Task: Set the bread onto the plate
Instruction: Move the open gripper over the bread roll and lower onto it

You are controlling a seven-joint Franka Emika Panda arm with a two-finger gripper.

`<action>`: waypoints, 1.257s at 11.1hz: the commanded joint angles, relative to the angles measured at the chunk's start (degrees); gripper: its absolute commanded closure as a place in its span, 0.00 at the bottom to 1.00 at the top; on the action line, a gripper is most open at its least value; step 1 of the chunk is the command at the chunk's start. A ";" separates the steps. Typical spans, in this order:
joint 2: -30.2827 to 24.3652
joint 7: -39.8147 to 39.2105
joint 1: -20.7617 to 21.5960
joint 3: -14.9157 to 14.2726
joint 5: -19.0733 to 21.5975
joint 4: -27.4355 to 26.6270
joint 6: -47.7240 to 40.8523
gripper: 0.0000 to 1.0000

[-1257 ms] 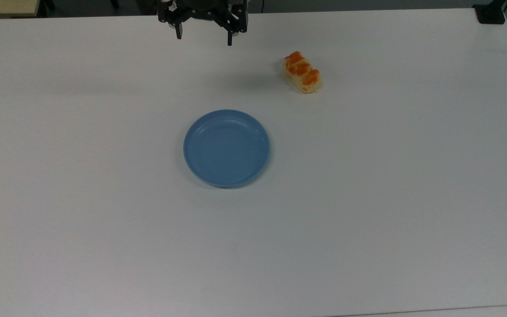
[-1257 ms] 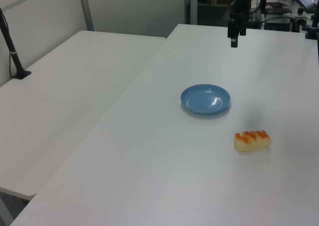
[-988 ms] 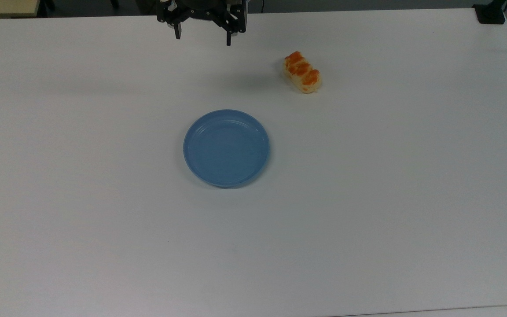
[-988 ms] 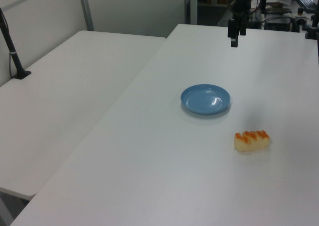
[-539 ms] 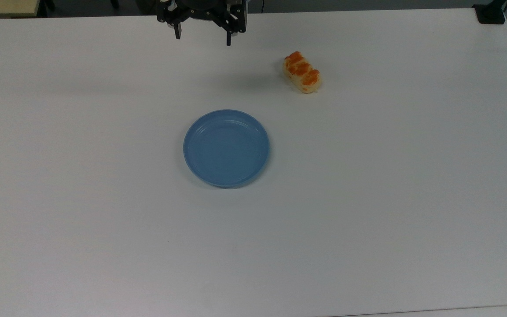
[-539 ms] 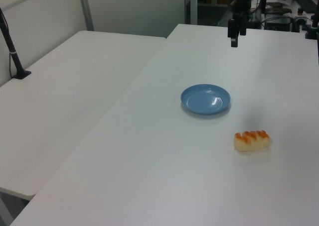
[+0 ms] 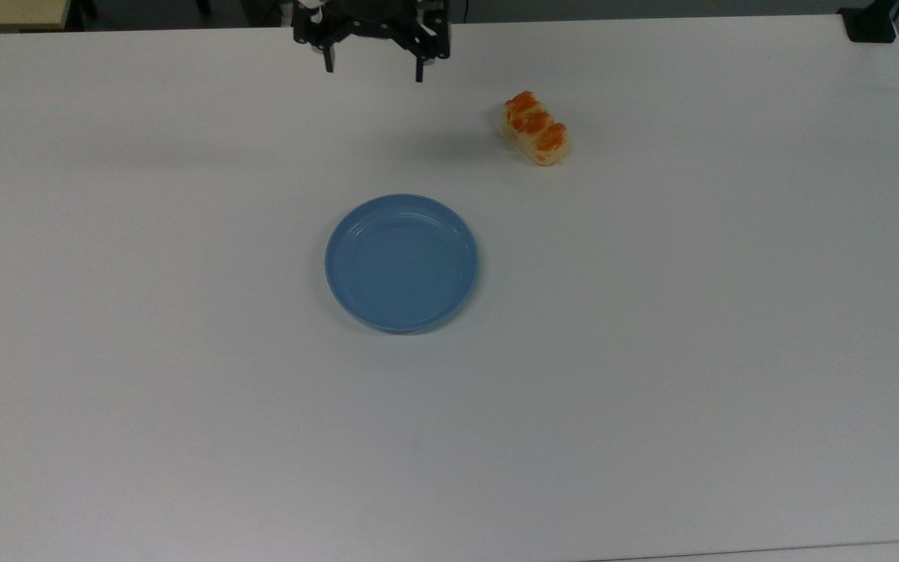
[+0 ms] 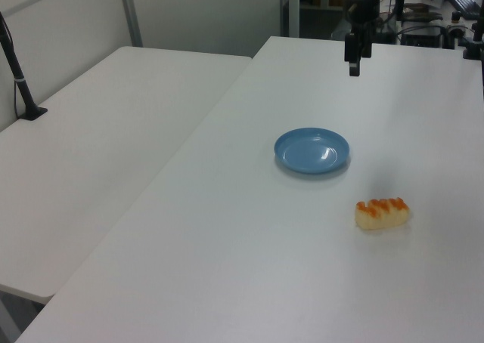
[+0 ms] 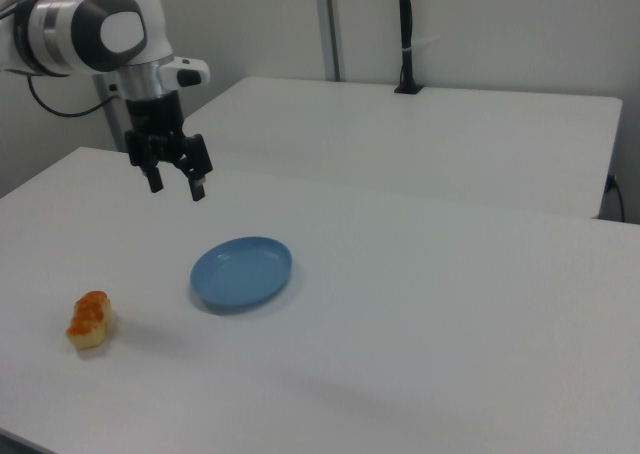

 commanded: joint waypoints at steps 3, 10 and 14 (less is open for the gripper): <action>1.73 -1.04 16.95 -4.67 -0.10 -0.70 -1.64 0.00; 11.66 -3.42 27.87 -4.95 -0.10 -6.92 3.43 0.00; 12.10 -7.46 29.37 -4.68 -0.62 -13.17 6.00 0.00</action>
